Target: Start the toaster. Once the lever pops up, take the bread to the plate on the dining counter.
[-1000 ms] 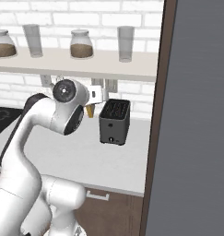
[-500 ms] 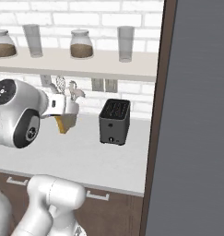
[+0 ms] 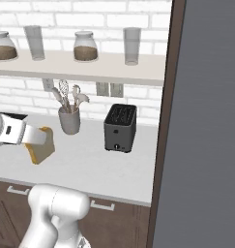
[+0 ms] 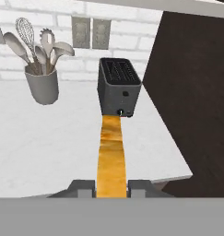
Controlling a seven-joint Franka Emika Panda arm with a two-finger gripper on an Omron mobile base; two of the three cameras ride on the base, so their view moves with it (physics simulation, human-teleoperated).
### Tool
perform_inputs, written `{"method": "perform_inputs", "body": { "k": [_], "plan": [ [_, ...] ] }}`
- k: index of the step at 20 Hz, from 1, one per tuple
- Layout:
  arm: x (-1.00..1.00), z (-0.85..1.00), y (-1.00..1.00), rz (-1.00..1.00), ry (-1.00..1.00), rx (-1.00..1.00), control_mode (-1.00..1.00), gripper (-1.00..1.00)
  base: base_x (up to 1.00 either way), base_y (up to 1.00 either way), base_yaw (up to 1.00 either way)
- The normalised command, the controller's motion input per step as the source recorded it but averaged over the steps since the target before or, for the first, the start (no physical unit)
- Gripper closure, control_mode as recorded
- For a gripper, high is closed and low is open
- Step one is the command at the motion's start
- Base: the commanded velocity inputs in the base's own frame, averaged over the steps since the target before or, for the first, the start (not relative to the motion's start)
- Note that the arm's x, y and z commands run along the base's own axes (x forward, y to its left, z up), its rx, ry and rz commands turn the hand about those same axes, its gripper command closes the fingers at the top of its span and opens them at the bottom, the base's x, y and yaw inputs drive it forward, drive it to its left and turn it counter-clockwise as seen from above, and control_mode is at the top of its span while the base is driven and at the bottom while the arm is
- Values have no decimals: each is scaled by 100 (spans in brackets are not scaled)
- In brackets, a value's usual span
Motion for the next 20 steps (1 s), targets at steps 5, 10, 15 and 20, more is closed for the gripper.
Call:
{"method": "perform_inputs", "body": {
  "k": [5, 10, 15, 20],
  "plan": [
    [-12, -12, 0, 1, 0, 1, -100, 100, 0, 0, 0],
    [0, 0, 0, 0, 0, 0, -100, 100, 0, 0, 0],
    [-14, 0, 1, 1, 0, 0, -100, 100, 0, 0, 0],
    [0, 0, 0, 0, 0, 0, 100, 100, -100, 7, 8]
  ]
}}
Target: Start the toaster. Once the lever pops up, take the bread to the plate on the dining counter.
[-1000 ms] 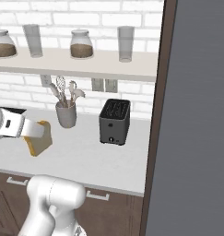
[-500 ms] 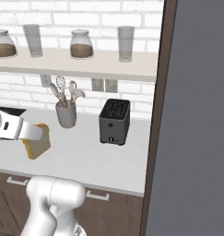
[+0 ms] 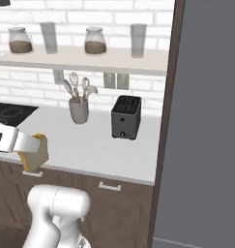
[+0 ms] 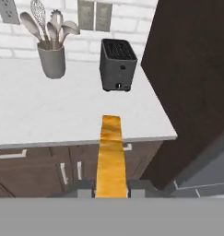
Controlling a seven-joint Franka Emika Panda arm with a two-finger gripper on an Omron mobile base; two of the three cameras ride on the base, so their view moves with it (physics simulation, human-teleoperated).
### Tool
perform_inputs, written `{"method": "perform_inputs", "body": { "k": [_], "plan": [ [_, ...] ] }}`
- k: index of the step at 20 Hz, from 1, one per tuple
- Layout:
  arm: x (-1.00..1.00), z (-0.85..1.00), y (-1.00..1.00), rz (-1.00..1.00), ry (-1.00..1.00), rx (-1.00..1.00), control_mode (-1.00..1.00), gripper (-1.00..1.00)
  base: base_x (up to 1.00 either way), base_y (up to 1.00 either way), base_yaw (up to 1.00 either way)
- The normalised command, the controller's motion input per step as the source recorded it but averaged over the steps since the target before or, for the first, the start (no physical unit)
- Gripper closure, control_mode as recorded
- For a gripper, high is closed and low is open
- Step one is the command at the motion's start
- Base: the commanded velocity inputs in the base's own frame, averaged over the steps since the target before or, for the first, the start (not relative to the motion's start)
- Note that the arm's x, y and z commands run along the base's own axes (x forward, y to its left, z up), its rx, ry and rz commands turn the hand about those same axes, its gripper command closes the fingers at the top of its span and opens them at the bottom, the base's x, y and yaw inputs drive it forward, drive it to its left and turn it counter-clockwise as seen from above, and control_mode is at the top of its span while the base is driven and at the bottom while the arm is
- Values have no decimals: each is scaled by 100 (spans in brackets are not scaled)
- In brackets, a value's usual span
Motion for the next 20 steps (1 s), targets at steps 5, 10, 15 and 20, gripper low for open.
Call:
{"method": "perform_inputs", "body": {
  "k": [5, 10, 15, 20],
  "plan": [
    [0, 0, 0, 0, 0, 0, 100, 100, -86, 4, 30],
    [0, 0, 0, 0, 0, 0, 100, 100, -24, 21, 90],
    [0, 0, 0, 0, 0, 0, 100, 100, -14, 0, 100],
    [0, 0, 0, 0, 0, 0, 100, 100, -14, 0, 100]
  ]
}}
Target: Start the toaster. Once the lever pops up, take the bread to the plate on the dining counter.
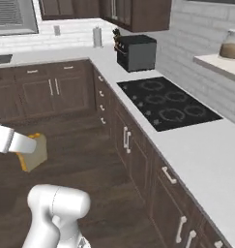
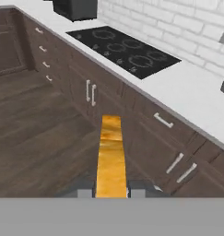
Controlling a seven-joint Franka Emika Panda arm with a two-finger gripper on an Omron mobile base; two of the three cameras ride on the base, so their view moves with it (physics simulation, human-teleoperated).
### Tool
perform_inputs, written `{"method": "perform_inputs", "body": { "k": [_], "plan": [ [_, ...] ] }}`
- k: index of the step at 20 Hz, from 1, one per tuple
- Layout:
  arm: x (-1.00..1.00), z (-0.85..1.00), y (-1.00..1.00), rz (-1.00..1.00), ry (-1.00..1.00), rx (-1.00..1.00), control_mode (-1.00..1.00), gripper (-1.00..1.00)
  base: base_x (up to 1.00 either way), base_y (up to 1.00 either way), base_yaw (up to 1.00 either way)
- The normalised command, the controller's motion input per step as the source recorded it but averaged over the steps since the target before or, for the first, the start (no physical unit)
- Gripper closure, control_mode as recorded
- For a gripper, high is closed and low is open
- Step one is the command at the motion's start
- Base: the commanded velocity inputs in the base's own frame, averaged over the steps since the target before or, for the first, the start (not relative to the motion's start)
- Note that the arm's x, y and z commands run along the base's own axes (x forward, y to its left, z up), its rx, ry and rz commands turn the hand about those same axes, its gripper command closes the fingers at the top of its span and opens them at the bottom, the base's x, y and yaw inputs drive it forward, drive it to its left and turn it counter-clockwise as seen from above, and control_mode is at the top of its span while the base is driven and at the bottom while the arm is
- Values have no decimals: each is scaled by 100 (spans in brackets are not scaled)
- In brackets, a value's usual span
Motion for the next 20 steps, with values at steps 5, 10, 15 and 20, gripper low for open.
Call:
{"method": "perform_inputs", "body": {
  "k": [5, 10, 15, 20],
  "plan": [
    [0, 0, 0, 0, 0, 0, 100, 100, -14, 0, 100],
    [0, 0, 0, 0, 0, 0, 100, 100, -8, 0, 100],
    [0, 0, 0, 0, 0, 0, 100, 100, -3, 0, 100],
    [0, 0, 0, 0, 0, 0, 100, 100, 0, 0, 100]
  ]
}}
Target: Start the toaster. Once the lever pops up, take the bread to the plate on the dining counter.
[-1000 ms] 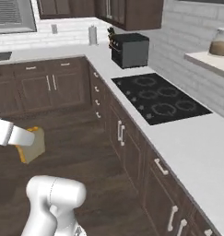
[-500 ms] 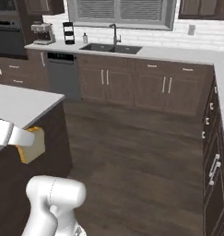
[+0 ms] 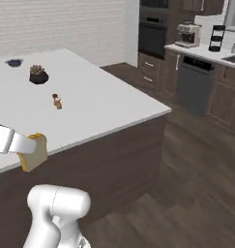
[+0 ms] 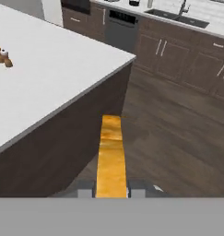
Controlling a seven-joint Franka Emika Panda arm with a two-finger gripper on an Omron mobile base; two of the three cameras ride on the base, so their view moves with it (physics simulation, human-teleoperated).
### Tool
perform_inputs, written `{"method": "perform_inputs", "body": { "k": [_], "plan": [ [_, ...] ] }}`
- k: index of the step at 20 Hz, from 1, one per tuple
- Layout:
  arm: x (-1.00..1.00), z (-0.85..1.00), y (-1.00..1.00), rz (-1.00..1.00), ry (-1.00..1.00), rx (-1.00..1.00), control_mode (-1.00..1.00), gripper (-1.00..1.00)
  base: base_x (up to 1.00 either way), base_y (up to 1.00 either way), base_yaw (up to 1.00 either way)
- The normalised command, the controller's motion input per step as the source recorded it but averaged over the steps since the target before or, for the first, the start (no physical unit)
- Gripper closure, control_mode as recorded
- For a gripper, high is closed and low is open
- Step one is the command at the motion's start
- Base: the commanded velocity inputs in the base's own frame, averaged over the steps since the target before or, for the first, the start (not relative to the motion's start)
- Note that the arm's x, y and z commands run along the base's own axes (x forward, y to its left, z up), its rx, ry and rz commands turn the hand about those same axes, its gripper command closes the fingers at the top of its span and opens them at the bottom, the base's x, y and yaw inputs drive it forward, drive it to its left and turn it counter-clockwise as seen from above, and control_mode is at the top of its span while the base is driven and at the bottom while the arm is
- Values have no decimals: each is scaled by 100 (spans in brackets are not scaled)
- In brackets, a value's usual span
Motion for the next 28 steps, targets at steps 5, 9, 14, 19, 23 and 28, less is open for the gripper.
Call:
{"method": "perform_inputs", "body": {
  "k": [5, 9, 14, 19, 23, 28],
  "plan": [
    [0, 0, 0, 0, 0, 0, 100, 100, 0, 0, 100],
    [0, 0, 0, 0, 0, 0, 100, 100, 0, 52, 78],
    [0, 0, 0, 0, 0, 0, 100, 100, 14, 100, 13],
    [0, 0, 0, 0, 0, 0, 100, 100, 27, 100, 0],
    [0, 0, 0, 0, 0, 0, 100, 100, 50, 100, 0],
    [0, 0, 0, 0, 0, 0, 100, 100, 75, 100, -7]
  ]
}}
